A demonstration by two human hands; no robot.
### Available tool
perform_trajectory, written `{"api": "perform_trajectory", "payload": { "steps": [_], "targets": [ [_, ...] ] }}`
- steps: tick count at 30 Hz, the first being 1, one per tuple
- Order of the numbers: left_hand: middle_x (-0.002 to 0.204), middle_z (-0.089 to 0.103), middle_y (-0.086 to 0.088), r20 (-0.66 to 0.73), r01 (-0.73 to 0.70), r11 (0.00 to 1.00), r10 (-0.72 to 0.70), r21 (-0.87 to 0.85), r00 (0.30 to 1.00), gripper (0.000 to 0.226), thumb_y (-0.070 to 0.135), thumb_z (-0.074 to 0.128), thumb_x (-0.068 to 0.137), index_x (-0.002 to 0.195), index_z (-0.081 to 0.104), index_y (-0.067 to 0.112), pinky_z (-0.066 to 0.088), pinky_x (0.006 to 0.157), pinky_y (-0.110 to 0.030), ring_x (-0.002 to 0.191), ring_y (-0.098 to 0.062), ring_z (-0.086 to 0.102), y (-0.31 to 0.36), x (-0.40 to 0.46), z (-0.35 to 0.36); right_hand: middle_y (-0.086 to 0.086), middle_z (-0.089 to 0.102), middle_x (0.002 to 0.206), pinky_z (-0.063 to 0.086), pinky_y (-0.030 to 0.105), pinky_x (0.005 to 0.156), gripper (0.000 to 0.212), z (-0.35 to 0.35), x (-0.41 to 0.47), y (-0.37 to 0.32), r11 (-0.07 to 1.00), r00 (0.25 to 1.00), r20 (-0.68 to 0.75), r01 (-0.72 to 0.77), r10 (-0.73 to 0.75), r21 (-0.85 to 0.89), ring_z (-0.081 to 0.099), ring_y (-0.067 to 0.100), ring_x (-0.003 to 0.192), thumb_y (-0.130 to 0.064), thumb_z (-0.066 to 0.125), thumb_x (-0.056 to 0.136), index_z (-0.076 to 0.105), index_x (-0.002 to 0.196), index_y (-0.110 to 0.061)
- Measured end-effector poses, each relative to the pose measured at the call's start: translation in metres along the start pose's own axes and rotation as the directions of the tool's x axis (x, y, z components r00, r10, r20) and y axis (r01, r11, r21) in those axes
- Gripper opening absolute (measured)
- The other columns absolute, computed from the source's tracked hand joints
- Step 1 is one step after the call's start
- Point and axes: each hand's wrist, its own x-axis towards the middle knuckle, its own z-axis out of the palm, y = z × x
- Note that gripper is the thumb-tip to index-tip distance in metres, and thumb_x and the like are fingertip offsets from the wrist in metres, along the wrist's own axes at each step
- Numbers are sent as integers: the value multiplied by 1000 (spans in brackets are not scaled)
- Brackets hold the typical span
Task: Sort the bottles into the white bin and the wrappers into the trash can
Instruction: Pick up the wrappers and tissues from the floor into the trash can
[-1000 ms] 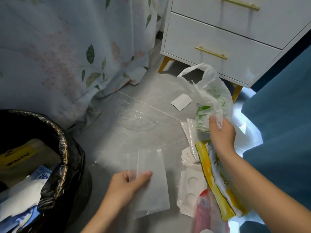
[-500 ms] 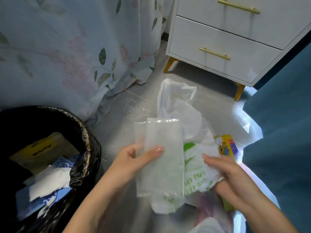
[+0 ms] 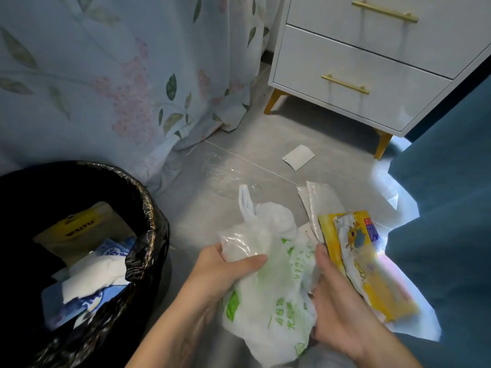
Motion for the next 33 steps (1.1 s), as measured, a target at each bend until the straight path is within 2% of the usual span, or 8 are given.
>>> {"api": "perform_trajectory", "payload": {
  "steps": [9,13,18,21,23,28,31,33],
  "targets": [
    [91,77,-5,100,-151,947,128,283,987,28,11,85,68,94,75,13,57,85,-47,90,-24,73,-12,3,-3,20,69,111,52,44,93,45,-7,15,-2,917,990,-117,28,-81,-398,66,32,105,-10,81,67,69,110,-4],
    [99,74,-18,127,-130,985,116,110,985,30,6,80,73,102,73,6,52,90,-55,97,-37,69,-9,4,-6,20,70,109,53,46,91,49,-19,20,-5,906,968,-182,82,-171,-416,67,34,102,-5,82,62,68,109,-2],
    [104,70,-20,242,192,965,-146,-181,959,64,46,69,66,117,66,7,54,76,-37,84,-30,67,-8,5,-16,15,72,105,58,40,77,86,-33,20,-10,858,910,-169,276,-379,-433,69,30,98,-26,97,30,67,108,-5],
    [117,61,-28,420,366,862,-205,-350,884,98,60,73,58,125,57,-9,50,93,-45,102,-36,64,-5,3,-22,-12,74,76,55,24,72,24,-28,15,-15,662,810,-126,367,-573,-654,69,2,73,-4,79,70,72,80,-24],
    [125,59,-25,476,351,869,-158,-348,865,95,70,65,61,120,63,-4,38,106,-52,117,-38,56,-1,-1,-21,-25,67,60,47,8,60,38,-17,13,-16,536,751,-35,437,-659,-722,61,-10,59,-1,61,76,71,61,-34],
    [95,71,-10,312,152,983,-114,-100,943,89,76,67,48,96,72,1,52,63,-18,102,-25,64,16,-2,-1,-26,68,106,46,6,81,30,-9,20,-10,221,721,286,521,-631,-824,62,-8,98,-19,72,66,76,95,-20],
    [65,67,-7,201,110,994,-107,-4,974,44,32,84,63,80,64,-4,47,47,-15,67,-15,70,10,1,1,-16,60,125,44,16,97,29,-7,27,-4,-170,657,442,436,-611,-884,56,6,115,-27,63,80,66,108,-32],
    [61,67,-5,193,130,991,-133,31,972,21,17,75,78,81,69,-3,47,48,-16,53,-11,65,4,-1,-1,-16,61,126,45,21,99,32,-9,28,-9,-76,722,388,424,-572,-902,56,8,119,-25,63,79,68,108,-37]
  ]
}}
